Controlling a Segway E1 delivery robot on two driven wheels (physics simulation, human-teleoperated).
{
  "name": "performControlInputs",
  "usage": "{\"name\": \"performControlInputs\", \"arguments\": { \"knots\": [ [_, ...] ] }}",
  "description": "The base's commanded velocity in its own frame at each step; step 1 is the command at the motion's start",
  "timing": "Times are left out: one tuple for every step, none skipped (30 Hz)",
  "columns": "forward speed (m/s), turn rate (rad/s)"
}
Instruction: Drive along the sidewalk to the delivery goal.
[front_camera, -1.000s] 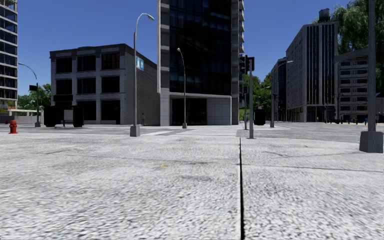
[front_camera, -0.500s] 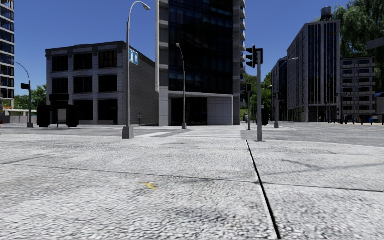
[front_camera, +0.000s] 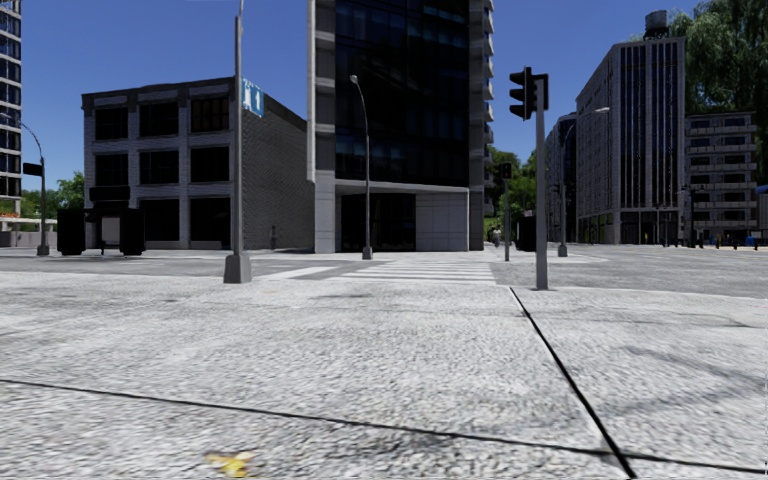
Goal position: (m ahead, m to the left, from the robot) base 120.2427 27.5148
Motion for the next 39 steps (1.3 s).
{"name": "performControlInputs", "arguments": {
  "knots": [
    [2.0,0.0],
    [2.0,0.0],
    [2.0,0.0],
    [2.0,0.0],
    [2.0,0.0],
    [2.0,0.0],
    [2.0,0.0],
    [2.0,0.0],
    [2.0,0.0],
    [2.0,0.0],
    [2.0,0.0],
    [2.0,0.0],
    [2.0,0.0],
    [2.0,0.0],
    [2.0,0.0],
    [2.0,0.0],
    [2.0,0.0],
    [2.0,0.0],
    [2.0,0.0],
    [2.0,0.0],
    [2.0,0.0],
    [2.0,0.0],
    [2.0,0.0],
    [2.0,0.0],
    [2.0,0.0],
    [2.0,0.0],
    [2.0,0.0],
    [2.0,0.0],
    [2.0,0.0],
    [2.0,0.0],
    [2.0,0.0],
    [2.0,0.0],
    [2.0,0.0],
    [2.0,0.0],
    [2.0,0.0],
    [2.0,0.0],
    [2.0,0.0],
    [2.0,0.0],
    [2.0,0.0]
  ]
}}
